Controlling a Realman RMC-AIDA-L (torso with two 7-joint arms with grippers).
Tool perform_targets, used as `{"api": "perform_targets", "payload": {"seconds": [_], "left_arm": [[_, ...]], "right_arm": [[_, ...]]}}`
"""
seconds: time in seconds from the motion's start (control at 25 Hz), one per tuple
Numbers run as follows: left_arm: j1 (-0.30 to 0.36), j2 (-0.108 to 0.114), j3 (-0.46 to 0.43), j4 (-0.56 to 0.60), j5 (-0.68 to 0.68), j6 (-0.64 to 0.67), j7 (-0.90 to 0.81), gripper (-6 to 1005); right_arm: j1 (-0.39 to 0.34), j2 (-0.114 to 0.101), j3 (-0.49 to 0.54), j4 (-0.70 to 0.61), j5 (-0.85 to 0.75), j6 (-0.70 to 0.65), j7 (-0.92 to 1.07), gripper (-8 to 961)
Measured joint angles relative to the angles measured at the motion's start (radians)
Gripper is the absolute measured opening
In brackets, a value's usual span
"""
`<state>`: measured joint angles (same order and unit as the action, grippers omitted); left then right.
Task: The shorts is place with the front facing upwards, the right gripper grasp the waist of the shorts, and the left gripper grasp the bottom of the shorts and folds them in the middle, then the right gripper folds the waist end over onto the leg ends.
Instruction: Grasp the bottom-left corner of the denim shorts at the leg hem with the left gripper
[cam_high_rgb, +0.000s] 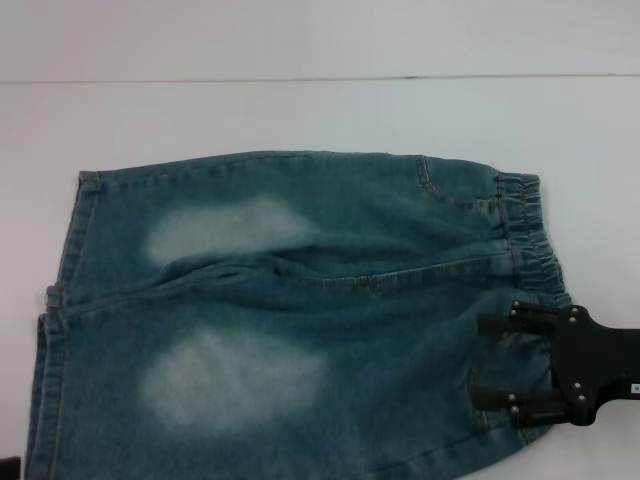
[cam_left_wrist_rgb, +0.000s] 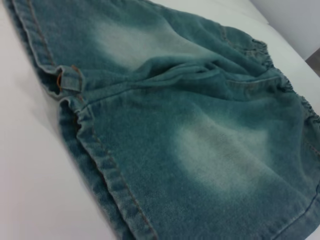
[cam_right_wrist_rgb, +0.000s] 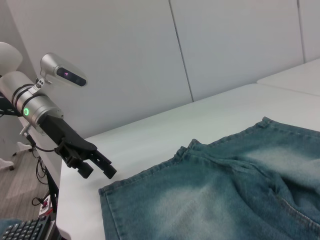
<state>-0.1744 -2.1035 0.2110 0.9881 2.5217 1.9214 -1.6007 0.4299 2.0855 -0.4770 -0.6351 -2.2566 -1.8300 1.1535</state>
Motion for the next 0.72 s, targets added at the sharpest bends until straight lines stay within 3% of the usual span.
{"api": "perform_targets", "payload": {"seconds": [0.28, 0.72], "left_arm": [[-0.018, -0.011, 0.004, 0.001, 0.045, -0.014, -0.002, 926], [-0.021, -0.01, 0.017, 0.002, 0.046, 0.013, -0.002, 915]], "right_arm": [[0.0, -0.001, -0.002, 0.0, 0.0, 0.0, 0.0, 919], [-0.004, -0.001, -0.003, 0.0, 0.0, 0.0, 0.0, 917]]}}
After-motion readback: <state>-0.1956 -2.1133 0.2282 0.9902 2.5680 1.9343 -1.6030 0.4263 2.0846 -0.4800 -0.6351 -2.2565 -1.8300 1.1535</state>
